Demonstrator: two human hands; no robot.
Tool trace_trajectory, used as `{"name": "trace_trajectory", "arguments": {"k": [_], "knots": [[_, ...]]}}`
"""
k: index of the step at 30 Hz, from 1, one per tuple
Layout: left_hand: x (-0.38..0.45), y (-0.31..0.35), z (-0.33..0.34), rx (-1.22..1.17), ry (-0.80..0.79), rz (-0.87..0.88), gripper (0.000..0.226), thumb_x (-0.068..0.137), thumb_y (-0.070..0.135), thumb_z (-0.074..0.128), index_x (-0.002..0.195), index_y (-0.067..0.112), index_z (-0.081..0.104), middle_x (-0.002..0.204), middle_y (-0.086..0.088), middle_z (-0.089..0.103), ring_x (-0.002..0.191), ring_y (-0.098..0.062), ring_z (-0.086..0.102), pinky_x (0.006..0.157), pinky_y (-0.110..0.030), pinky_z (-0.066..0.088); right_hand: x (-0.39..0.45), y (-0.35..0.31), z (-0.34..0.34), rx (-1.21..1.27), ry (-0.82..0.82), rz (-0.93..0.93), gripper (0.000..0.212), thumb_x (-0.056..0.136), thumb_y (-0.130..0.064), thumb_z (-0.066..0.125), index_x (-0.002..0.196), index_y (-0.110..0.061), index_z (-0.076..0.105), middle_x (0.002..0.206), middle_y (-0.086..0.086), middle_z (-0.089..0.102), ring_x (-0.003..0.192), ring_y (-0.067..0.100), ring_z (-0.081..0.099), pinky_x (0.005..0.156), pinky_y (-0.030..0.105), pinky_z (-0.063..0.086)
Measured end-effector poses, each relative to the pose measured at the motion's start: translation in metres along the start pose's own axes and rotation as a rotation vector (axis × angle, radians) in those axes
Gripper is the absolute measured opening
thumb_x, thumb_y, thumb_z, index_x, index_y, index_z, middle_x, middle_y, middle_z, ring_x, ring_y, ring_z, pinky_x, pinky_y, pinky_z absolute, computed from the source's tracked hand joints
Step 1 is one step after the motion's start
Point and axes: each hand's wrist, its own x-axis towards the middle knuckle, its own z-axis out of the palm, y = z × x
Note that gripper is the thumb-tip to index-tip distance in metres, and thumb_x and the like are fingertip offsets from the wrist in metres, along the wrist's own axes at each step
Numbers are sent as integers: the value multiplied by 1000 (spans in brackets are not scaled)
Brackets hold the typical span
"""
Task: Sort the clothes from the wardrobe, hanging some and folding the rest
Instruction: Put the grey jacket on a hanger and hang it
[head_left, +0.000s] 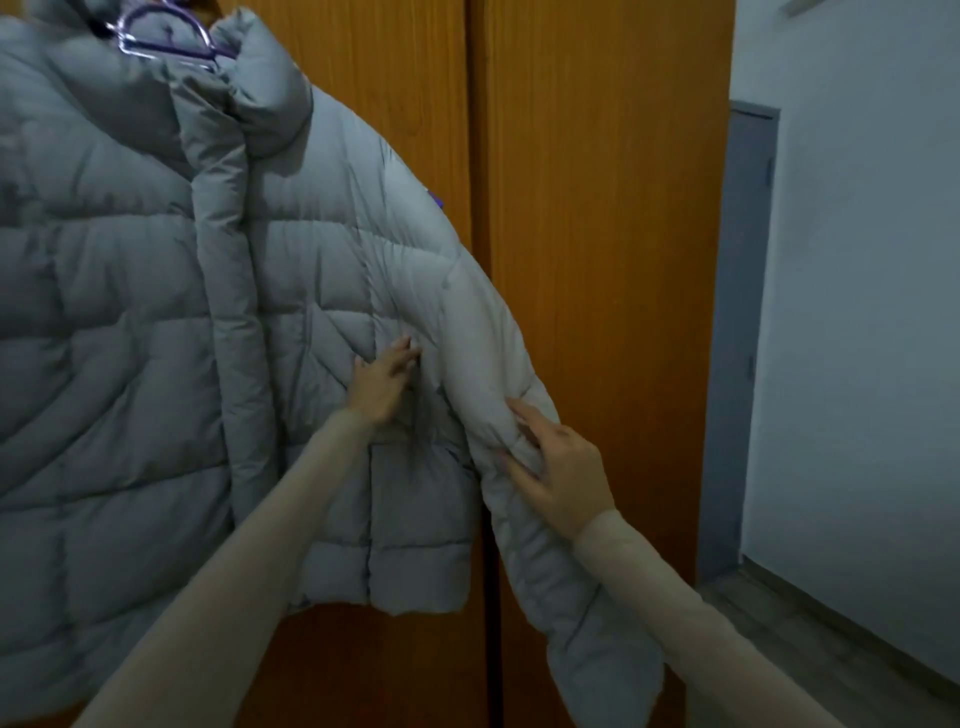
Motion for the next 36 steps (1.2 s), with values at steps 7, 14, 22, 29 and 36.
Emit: {"name": "trace_trajectory", "arguments": {"k": [7, 14, 22, 29, 36], "knots": [[-48, 6, -43, -1000, -226, -343, 68, 80, 69, 41, 118, 17, 61, 115, -4, 65, 108, -20, 55, 98, -30, 39, -13, -48, 26, 151, -327, -165, 62, 88, -57, 31, 144, -31, 31, 144, -11, 42, 134, 0, 30, 113, 42, -15], [-81, -17, -49, -880, -39, -426, 49, 84, 20, 68, 126, 0, 52, 115, -11, 62, 94, -18, 62, 86, -30, 50, -18, -66, 81, -123, -336, -321, 59, 97, -53, 7, 145, -25, 28, 151, -2, 32, 139, 13, 24, 109, 53, 0], [-83, -53, -58, 154, 246, -187, 59, 86, 52, 54, 119, 5, 60, 120, -17, 54, 116, -31, 44, 91, -41, 41, 13, -82, 106, -310, -105, -90, 63, 91, -45, 28, 147, -17, 21, 151, 8, 30, 145, 16, 2, 108, 58, 8], [-68, -77, -66, -162, 127, -166, 35, 91, 29, 59, 111, 0, 61, 110, -15, 64, 99, -23, 60, 75, -25, 44, 16, -90, 149, -314, -185, -31, 68, 90, -58, 25, 146, -20, 27, 153, 12, 24, 142, 25, 17, 109, 59, 5], [-58, -107, -59, -42, 157, -101, 31, 90, 21, 60, 112, -1, 61, 108, -20, 64, 101, -30, 59, 68, -21, 35, -18, -68, 195, -351, -309, -63, 70, 94, -62, 8, 149, -20, 20, 157, 6, 10, 145, 21, 0, 112, 57, -2]]}}
